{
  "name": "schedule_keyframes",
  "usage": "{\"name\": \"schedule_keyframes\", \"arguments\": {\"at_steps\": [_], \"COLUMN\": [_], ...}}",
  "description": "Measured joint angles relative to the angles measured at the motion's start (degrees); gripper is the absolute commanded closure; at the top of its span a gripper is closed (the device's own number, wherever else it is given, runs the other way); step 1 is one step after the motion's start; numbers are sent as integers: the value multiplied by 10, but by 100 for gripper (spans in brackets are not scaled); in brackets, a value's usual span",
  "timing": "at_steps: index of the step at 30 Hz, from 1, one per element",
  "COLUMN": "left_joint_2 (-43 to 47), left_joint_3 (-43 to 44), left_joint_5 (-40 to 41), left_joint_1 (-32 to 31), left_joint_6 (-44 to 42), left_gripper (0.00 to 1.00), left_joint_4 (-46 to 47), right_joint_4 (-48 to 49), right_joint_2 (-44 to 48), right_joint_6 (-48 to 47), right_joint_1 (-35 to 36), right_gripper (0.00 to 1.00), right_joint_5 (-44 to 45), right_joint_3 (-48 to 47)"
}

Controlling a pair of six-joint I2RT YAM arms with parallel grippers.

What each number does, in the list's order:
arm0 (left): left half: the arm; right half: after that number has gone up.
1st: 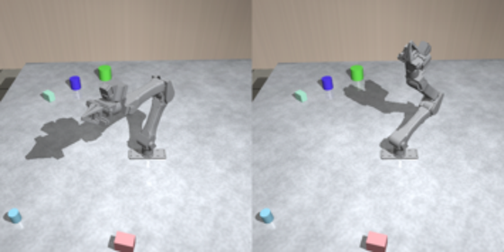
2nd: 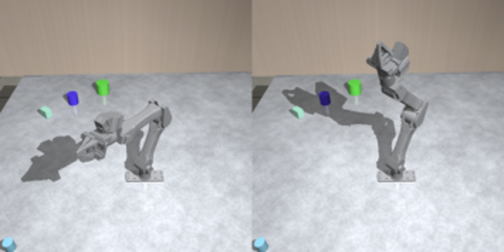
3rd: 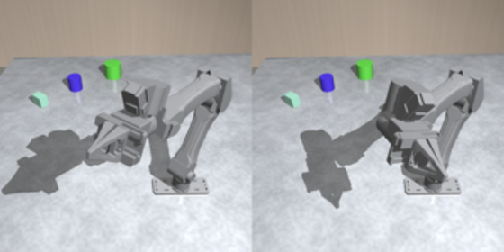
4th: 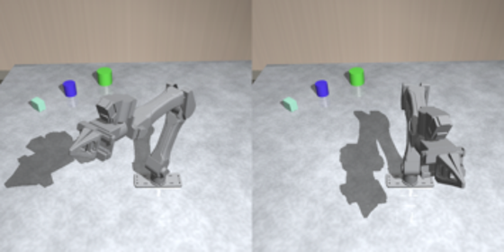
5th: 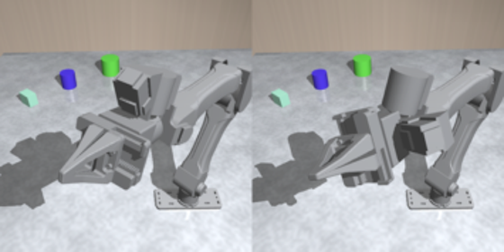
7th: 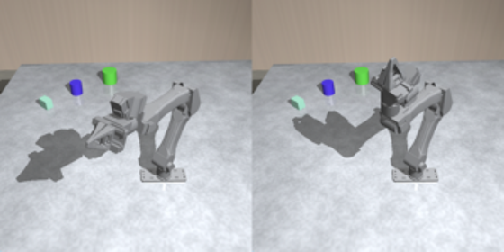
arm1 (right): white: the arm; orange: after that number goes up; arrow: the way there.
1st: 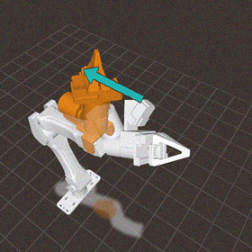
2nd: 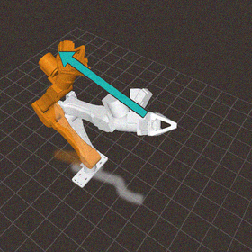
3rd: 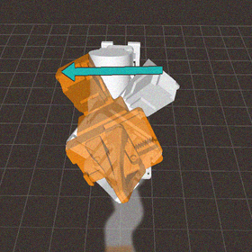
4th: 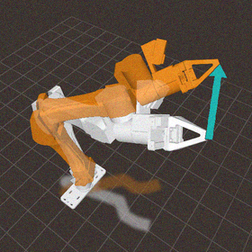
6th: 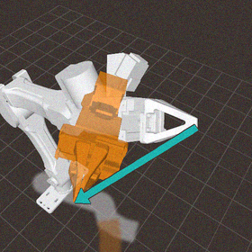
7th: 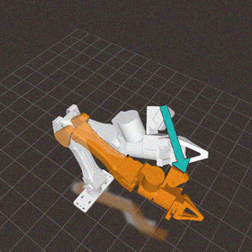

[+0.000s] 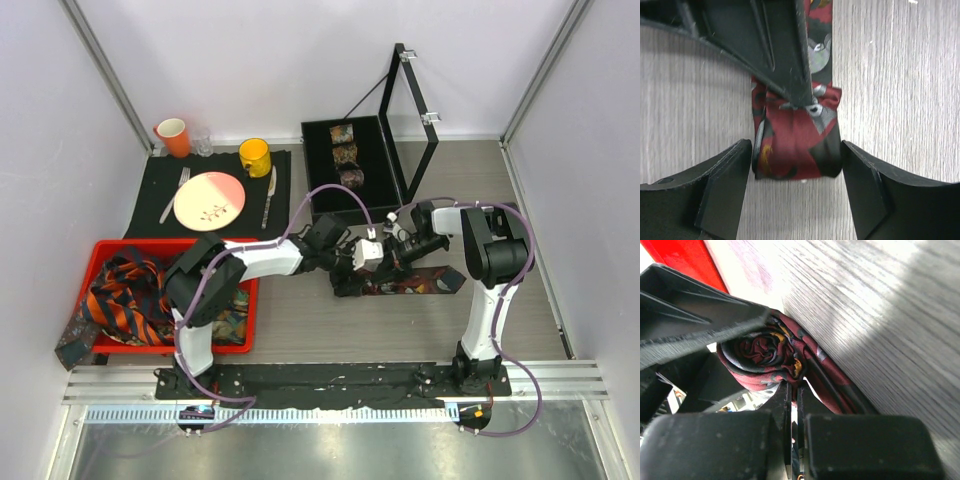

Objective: Roll the ties
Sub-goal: Roll the tie at the center of the board.

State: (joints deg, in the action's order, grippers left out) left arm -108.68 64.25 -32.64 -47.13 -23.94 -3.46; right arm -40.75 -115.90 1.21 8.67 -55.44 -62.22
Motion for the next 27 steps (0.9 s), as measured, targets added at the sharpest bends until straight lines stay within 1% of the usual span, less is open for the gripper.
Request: {"name": "schedule_keyframes", "arguments": {"at_steps": [2, 4, 5, 6, 7, 9, 10, 11, 12, 13, 15, 17, 18, 22, 24, 25, 27], "left_joint_2": [-11, -23, -28, -34, -39, -45, -45, -45, -45, -43, -37, -27, -22, -12, -10, -10, -9], "left_joint_3": [7, 14, 19, 23, 26, 33, 36, 38, 39, 39, 39, 37, 36, 36, 36, 36, 38], "left_joint_5": [-11, -18, -20, -21, -22, -21, -19, -17, -14, -10, 4, 23, 34, 70, 81, 87, 98], "left_joint_1": [0, -2, -3, -5, -6, -8, -8, -8, -8, -9, -10, -11, -11, -16, -20, -23, -26], "left_joint_6": [2, 6, 8, 9, 10, 6, 4, 0, -6, -9, -17, -21, -21, -19, -18, -17, -17], "left_gripper": [25, 35, 41, 56, 63, 72, 73, 74, 75, 75, 76, 77, 77, 76, 75, 75, 74], "left_joint_4": [8, 14, 16, 18, 19, 12, 6, 2, -2, -3, -14, -32, -43, -68, -71, -71, -75], "right_joint_4": [-1, 0, 0, 0, 0, 2, 2, 3, 3, 3, 5, 9, 10, 21, 36, 46, 62], "right_joint_2": [0, 0, 0, 0, 0, 0, 2, 5, 9, 14, 31, 51, 63, 97, 99, 98, 95], "right_joint_6": [0, 2, 2, 3, 4, 5, 5, 6, 5, 3, 0, 2, 5, 25, 41, 51, 66], "right_joint_1": [0, 0, 0, 0, 0, 0, 0, -1, -2, -4, -7, -12, -14, -12, -1, 6, 20], "right_gripper": [99, 99, 99, 99, 99, 90, 86, 78, 73, 61, 49, 40, 39, 39, 42, 46, 50], "right_joint_5": [1, 2, 2, 2, 2, 2, 2, 2, 5, 8, 21, 25, 25, 23, 21, 21, 15], "right_joint_3": [0, 0, 0, 0, 0, 0, 0, 0, 1, 2, 7, 17, 22, 28, 28, 28, 28]}}
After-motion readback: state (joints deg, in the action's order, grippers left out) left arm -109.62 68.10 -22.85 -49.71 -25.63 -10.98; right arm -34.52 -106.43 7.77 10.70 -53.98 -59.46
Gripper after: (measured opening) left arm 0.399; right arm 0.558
